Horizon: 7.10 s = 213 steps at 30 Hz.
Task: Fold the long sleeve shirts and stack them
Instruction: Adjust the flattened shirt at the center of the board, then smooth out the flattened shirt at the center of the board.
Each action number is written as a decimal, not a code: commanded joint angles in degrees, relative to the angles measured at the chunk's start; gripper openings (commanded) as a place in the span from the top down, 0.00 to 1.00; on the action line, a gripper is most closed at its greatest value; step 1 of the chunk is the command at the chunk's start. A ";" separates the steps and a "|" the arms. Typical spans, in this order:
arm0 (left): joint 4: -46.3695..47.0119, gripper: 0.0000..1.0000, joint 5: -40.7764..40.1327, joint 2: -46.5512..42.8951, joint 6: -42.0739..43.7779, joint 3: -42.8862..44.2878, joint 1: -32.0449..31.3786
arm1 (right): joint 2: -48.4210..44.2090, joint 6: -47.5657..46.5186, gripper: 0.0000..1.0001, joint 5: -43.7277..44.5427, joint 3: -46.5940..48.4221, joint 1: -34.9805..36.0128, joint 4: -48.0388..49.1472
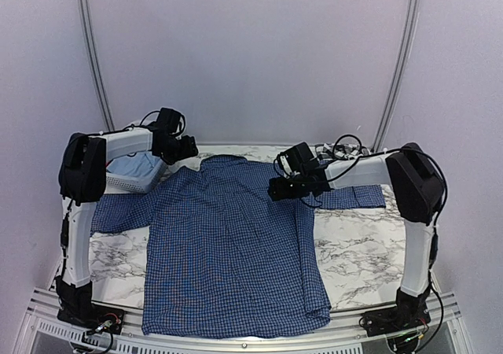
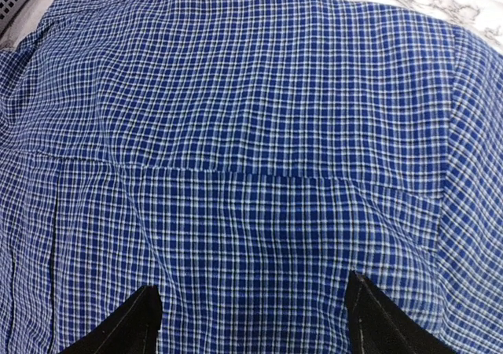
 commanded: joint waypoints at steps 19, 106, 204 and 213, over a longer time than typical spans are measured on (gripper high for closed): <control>-2.36 0.26 3.38 -9.03 2.51 -6.59 -7.25 | -7.54 7.05 0.23 -3.25 -17.83 -7.76 7.40; -4.90 0.41 -15.89 -50.76 -15.82 -47.50 -31.16 | -62.22 54.21 0.62 6.44 -46.90 46.34 -24.37; -8.05 0.41 -13.51 -50.16 -16.84 -54.23 -30.06 | -54.45 31.15 0.87 2.99 -34.20 13.41 -19.50; -8.12 0.41 -13.13 -49.80 -16.71 -53.61 -29.76 | -40.75 28.13 1.00 -7.95 -35.26 -0.58 -2.24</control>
